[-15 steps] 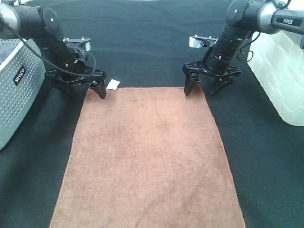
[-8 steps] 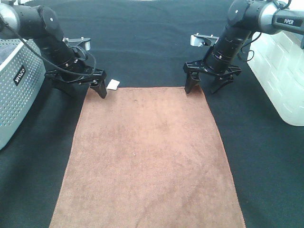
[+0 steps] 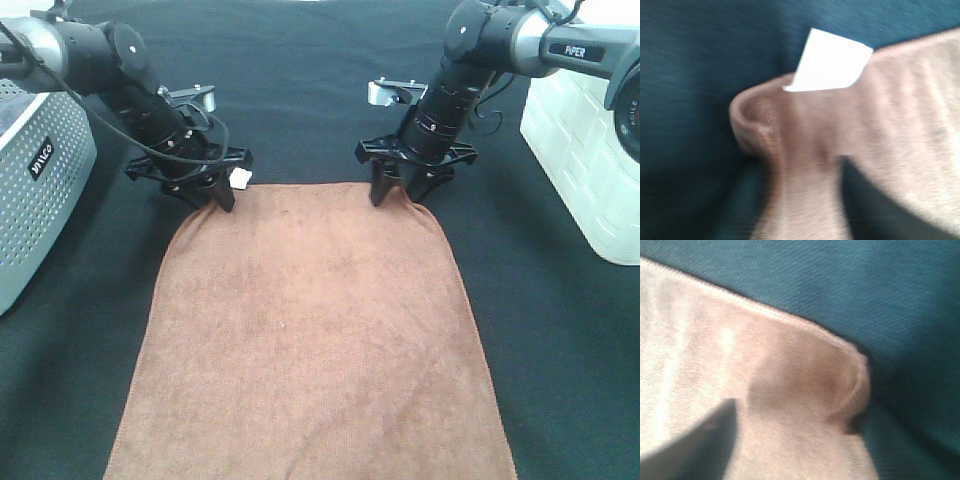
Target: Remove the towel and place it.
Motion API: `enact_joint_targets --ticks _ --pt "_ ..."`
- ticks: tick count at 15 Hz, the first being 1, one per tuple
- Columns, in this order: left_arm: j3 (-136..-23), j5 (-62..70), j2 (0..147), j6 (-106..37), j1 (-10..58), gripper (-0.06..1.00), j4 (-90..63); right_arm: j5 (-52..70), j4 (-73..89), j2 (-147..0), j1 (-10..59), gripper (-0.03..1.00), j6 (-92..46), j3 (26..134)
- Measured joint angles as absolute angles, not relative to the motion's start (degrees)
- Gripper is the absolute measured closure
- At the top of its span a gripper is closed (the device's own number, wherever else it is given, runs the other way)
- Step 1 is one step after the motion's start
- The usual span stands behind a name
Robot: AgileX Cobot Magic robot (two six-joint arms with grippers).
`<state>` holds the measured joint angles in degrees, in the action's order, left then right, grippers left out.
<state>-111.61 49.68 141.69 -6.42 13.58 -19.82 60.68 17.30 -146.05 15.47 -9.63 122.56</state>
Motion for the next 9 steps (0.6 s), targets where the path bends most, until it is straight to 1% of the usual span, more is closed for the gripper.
enact_joint_targets --ticks 1,3,4,5,9 --pt "-111.67 49.56 141.86 -6.42 13.69 0.79 -19.77 60.45 16.56 -146.05 15.47 0.58 -9.22 122.56" --pt "-111.67 49.45 141.86 -6.36 13.87 0.92 -18.68 60.10 15.53 -146.05 15.41 0.81 -8.77 122.56" --pt "-111.67 49.45 141.86 -6.25 13.98 0.94 -18.22 60.05 15.53 -146.05 15.41 0.90 -8.77 122.56" --pt "-111.67 49.45 141.86 -6.25 14.04 0.94 -17.65 59.64 15.01 -146.05 15.41 0.95 -8.77 122.56" --pt "-112.93 49.73 141.86 -6.25 14.04 0.94 -15.47 58.27 12.72 -146.05 15.41 0.96 -8.77 122.56"
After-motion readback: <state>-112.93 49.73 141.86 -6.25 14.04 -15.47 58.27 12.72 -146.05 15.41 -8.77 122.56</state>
